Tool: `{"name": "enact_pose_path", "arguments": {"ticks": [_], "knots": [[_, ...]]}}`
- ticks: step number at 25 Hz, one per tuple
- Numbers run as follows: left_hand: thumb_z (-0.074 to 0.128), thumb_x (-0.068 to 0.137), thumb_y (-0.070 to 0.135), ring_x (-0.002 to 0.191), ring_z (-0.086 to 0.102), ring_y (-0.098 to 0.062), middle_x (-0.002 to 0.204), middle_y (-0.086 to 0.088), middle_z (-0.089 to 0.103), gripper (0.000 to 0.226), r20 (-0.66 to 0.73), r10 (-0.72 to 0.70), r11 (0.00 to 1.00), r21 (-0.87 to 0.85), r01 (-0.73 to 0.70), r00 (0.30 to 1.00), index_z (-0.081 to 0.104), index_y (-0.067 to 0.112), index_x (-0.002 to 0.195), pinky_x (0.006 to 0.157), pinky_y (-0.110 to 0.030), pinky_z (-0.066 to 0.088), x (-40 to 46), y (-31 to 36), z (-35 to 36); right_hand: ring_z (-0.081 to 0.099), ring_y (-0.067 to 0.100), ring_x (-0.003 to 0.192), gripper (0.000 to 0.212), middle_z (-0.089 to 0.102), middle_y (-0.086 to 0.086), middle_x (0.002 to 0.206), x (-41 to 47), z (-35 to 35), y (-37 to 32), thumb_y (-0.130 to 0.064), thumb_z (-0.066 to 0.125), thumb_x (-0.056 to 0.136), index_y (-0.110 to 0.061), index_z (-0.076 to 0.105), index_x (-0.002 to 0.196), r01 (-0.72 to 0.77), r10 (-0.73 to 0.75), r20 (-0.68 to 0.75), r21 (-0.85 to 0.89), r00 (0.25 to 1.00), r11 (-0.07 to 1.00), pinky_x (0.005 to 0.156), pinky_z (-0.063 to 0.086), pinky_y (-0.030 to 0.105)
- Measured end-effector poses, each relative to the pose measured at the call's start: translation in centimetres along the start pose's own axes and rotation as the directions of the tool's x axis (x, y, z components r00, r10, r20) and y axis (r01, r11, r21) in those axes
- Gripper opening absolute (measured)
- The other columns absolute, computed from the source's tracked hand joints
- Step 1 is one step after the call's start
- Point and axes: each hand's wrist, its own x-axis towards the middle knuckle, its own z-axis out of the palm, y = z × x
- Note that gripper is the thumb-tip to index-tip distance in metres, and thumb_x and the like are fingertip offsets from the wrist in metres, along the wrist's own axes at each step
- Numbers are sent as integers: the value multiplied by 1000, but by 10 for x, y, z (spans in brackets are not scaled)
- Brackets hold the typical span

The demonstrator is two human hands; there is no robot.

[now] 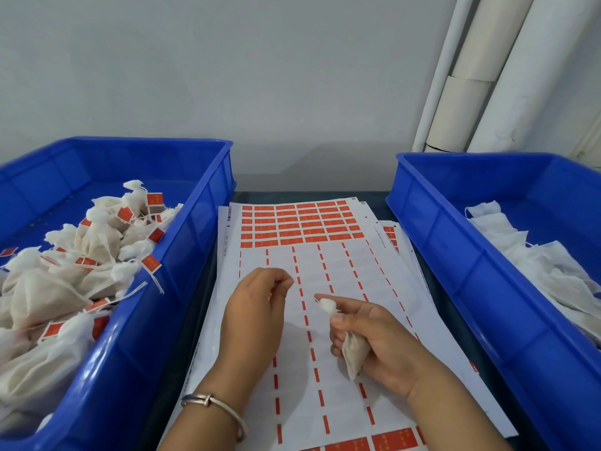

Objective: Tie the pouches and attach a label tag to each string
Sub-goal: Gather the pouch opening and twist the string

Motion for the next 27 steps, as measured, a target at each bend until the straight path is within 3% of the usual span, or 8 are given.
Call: {"name": "enact_pose_path", "arguments": {"ticks": [4, 7, 9, 13, 16, 21, 24, 27], "knots": [[58, 89, 25, 76, 47, 10, 79, 33, 44, 11, -22, -33, 999, -34, 32, 999, 53, 34, 91, 64, -2, 30, 1, 6, -2, 58, 11, 63, 40, 68, -8, 78, -4, 1, -2, 1, 52, 90, -30, 76, 96, -20, 25, 91, -56, 996, 998, 67, 52, 27], [57, 88, 27, 77, 49, 9, 80, 32, 46, 11, 16, -36, 996, -87, 37, 999, 52, 36, 89, 62, -1, 33, -1, 14, -4, 64, 13, 69, 18, 72, -6, 87, -8, 2, -6, -28, 59, 90, -29, 76, 98, 14, -9, 114, -46, 993, 999, 69, 53, 28], [58, 88, 27, 78, 50, 9, 81, 31, 48, 17, 20, -26, 993, -117, 28, 999, 50, 41, 85, 62, -2, 34, -2, 23, -8, 68, 16, 73, 28, 73, 1, 88, -10, 1, -10, -43, 55, 84, -27, 76, 93, 51, -45, 119, -42, 992, 998, 72, 54, 28], [59, 87, 30, 80, 51, 13, 78, 30, 50, 27, 36, 56, 992, -119, -51, 998, 44, 48, 75, 59, -5, 36, 5, 45, -13, 69, 18, 93, 25, 73, 2, 98, -10, 0, -24, -38, 60, 77, -24, 76, 89, 178, -163, 109, -151, 981, 972, 82, 55, 28], [59, 87, 29, 85, 48, 18, 76, 32, 49, 26, 69, 150, 981, -132, -140, 986, 44, 47, 75, 56, -3, 39, 20, 61, -6, 71, 23, 89, 18, 73, 6, 93, -11, -6, -39, -23, 62, 77, -19, 77, 85, 203, -195, 110, -68, 975, 977, 76, 57, 24], [59, 89, 33, 91, 57, -3, 88, 24, 56, 9, 202, -46, 963, -252, 97, 978, 53, 40, 87, 64, -5, 36, 52, 60, 40, 71, 20, 75, 16, 73, 9, 88, -4, -28, -53, -26, 66, 75, -18, 77, 84, 203, -193, -174, 45, 966, 978, 66, 56, 33], [53, 90, 47, 131, 40, -19, 141, 6, 44, 49, 463, -118, 993, 58, 103, 878, 42, 29, 134, 101, -29, 38, 48, 33, 71, 70, 16, 67, 11, 73, 5, 81, 6, -45, -56, -22, 65, 85, -18, 75, 82, 210, -190, -373, 12, 908, 978, 62, 54, 32], [29, 88, 68, 145, -4, -20, 158, 5, -1, 77, 605, -36, 882, 394, -260, 795, 6, 28, 149, 114, -43, -3, 33, 8, 86, 69, 10, 60, 11, 73, -1, 74, 20, -58, -63, -25, 65, 86, -21, 74, 80, 221, -207, -472, -26, 857, 975, 53, 52, 26]]}}
